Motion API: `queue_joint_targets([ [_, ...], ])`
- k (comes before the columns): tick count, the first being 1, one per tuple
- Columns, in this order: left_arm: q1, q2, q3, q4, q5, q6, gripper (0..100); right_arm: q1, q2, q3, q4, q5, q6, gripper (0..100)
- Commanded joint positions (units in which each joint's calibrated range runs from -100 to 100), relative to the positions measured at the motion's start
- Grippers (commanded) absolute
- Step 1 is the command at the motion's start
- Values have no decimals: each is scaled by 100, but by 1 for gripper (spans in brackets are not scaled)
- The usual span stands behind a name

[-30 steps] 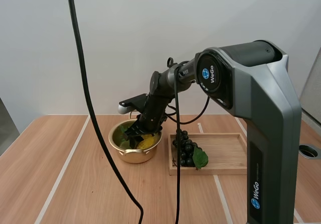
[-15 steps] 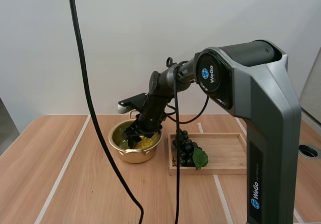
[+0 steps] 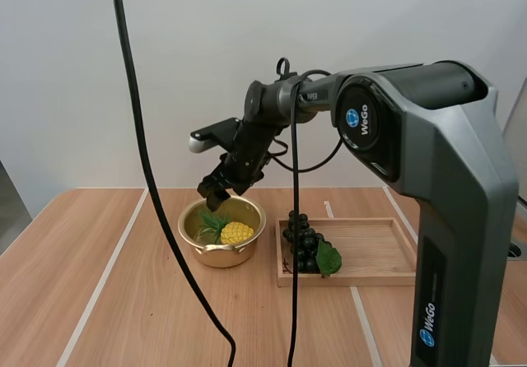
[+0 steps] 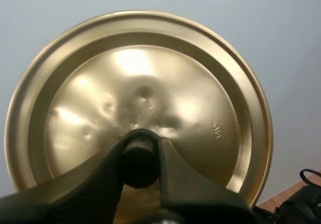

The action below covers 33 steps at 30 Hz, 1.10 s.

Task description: Open the pot, put the pineapple inside, and close it

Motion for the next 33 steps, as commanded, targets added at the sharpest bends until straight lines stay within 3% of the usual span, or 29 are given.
queue_joint_targets([
  [1, 9, 3, -34, 8, -158, -19, 0, -10, -356, -246, 12, 451, 21, 100],
  [7, 9, 3, -34, 8, -158, -19, 0, -10, -997, -473, -328, 608, 279, 100],
  [18, 9, 3, -34, 8, -169, -10, 0, -156, -2348, -634, -2673, 544, 1952, 100],
  [23, 9, 3, -34, 8, -220, -10, 0, -532, -3020, -634, -3218, 476, 2311, 100],
  [33, 9, 3, -34, -3, -183, -10, 0, -1633, -3841, -620, -3249, 167, 2537, 100],
])
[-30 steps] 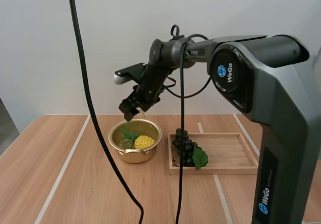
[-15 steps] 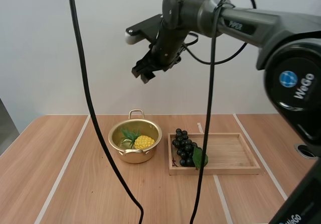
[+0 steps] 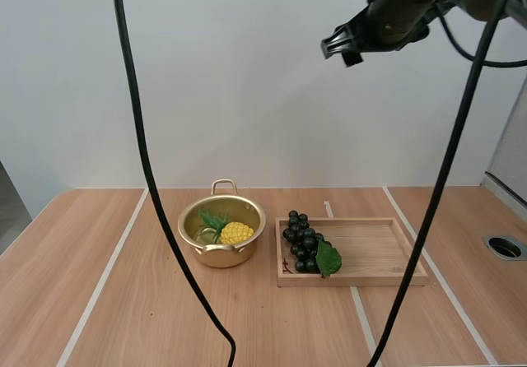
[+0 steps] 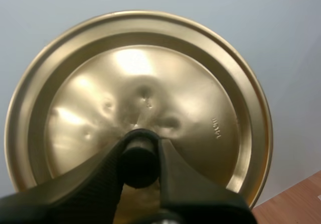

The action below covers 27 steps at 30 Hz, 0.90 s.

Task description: Open the pot, put the pineapple inside, and close it

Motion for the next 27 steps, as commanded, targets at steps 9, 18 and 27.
queue_joint_targets([
  [9, 9, 3, -18, -285, 93, -10, 0, -593, -417, 712, 105, -1368, 691, 100],
  [18, 9, 3, 459, -379, 119, -10, 0, -593, -463, 2430, 276, -3335, 733, 100],
  [27, 9, 3, 1494, -415, -569, -10, 0, -622, -463, 3045, 429, -3988, 900, 0],
])
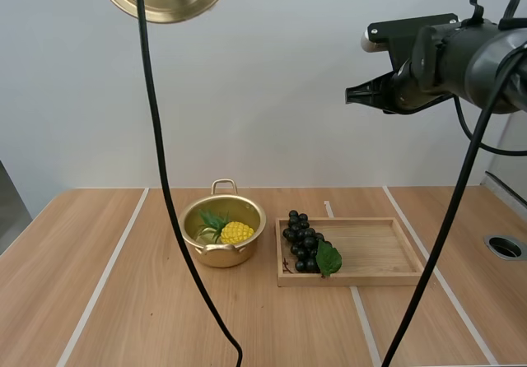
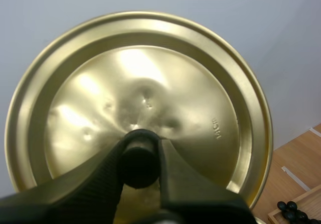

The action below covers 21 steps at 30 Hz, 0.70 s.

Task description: Open the pot, put the pineapple inside, and close it

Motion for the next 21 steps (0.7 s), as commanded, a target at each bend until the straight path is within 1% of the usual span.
queue_joint_targets([
  [1, 9, 3, 384, -144, -576, -10, 0, -51, -74, 162, -56, -343, 56, 0],
  [6, 9, 3, 1239, -435, -1329, 18, 0, -161, -74, 491, -206, -782, 56, 0],
  [10, 9, 16, 2014, -850, -1749, 443, 0, -233, -74, 835, -299, -1126, -5, 0],
  [16, 9, 408, 2927, -865, -1832, 641, 0, -236, -74, 1269, -407, -1546, -5, 0],
  [21, 9, 884, 3422, -853, -1794, 659, 0, -236, -74, 1445, -441, -1573, -5, 0],
])
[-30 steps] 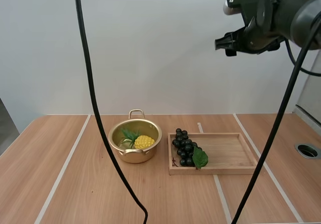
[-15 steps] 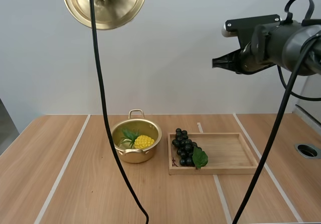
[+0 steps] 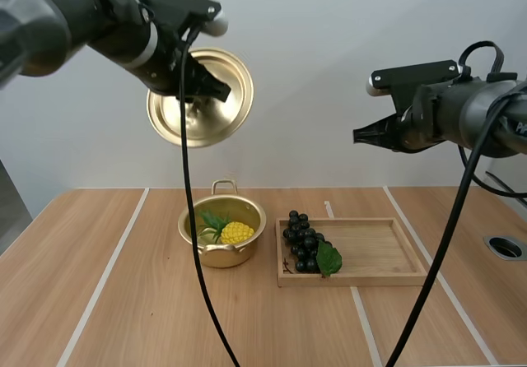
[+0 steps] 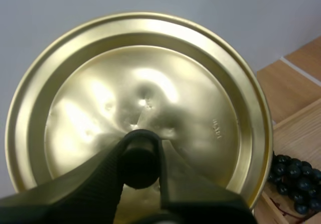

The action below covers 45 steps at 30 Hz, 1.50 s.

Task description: Open the pot, put the pineapple inside, and close it

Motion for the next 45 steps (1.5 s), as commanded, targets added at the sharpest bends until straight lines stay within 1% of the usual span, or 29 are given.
queue_joint_targets([
  [1, 9, 224, 249, -111, -87, 19, 0, -21, -74, 91, -74, -153, -29, 0],
  [9, -14, 870, 632, -111, 519, 125, 0, -21, -74, 149, -99, -153, -29, 0],
  [20, -14, 1411, 1148, -175, 146, 359, 0, -21, -74, 151, -99, 33, -29, 0],
  [25, -14, 1759, 1162, -237, 9, 471, 0, -21, -74, 151, -99, 101, -29, 0],
  [31, -14, 1976, 1162, -629, -409, 714, 0, -21, -74, 151, -99, 115, -29, 0],
  [45, -14, 2568, 1162, -644, -444, 934, 0, -21, -74, 151, -99, 115, -29, 0],
])
